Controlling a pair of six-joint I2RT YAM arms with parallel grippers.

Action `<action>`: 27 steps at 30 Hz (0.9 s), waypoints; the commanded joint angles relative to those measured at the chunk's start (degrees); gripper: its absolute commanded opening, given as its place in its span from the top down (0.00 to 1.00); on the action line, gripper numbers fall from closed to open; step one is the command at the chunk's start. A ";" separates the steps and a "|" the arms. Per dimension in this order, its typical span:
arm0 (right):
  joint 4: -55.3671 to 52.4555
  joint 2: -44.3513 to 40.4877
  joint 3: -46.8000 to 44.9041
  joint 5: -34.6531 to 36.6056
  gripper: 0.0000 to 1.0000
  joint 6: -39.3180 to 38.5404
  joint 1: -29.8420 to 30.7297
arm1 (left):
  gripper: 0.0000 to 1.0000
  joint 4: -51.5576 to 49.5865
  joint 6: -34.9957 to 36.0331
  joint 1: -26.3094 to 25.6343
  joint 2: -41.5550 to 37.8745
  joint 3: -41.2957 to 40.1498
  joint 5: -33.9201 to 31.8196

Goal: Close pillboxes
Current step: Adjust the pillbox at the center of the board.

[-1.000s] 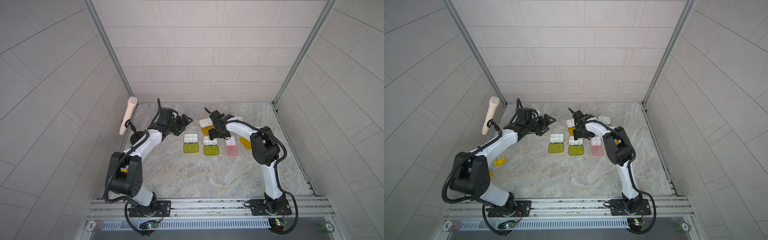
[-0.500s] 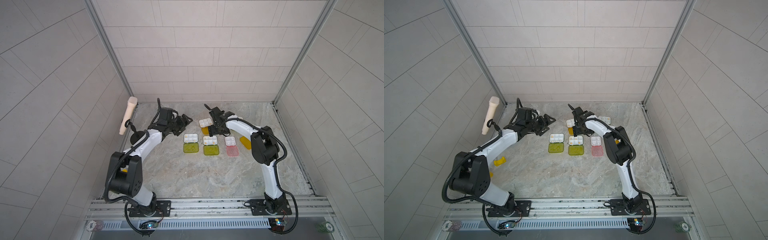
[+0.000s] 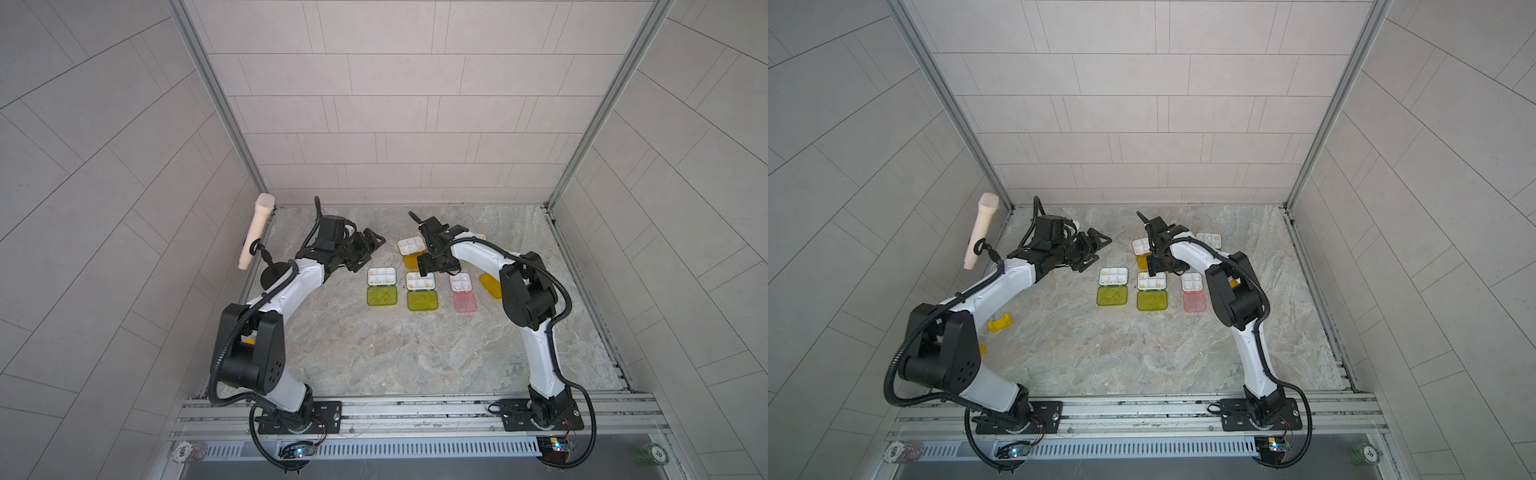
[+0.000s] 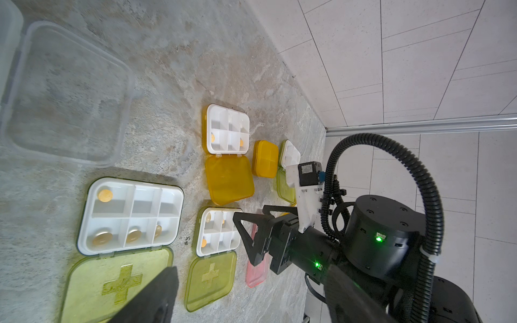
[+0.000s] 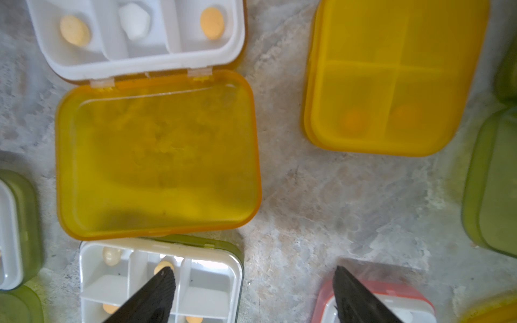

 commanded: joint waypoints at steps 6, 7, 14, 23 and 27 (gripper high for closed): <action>-0.70 0.91 0.85 0.66 0.10 -0.15 -0.10 | 0.14 1.22 -0.64 -0.01 0.94 -0.05 0.73; -0.75 1.14 1.12 0.95 0.10 -0.15 -0.24 | 0.14 1.29 -0.78 -0.01 0.94 -0.07 0.72; -1.51 3.04 3.63 0.73 0.10 -0.19 -1.00 | 0.14 1.30 -0.64 -0.02 0.94 -0.02 0.69; -2.67 5.55 7.01 0.57 0.10 -0.62 -1.27 | 0.14 1.33 -0.56 -0.11 1.00 -0.07 0.61; -3.20 6.48 9.14 0.77 0.10 -0.93 -1.34 | 0.14 1.35 -0.56 0.01 1.03 -0.07 0.62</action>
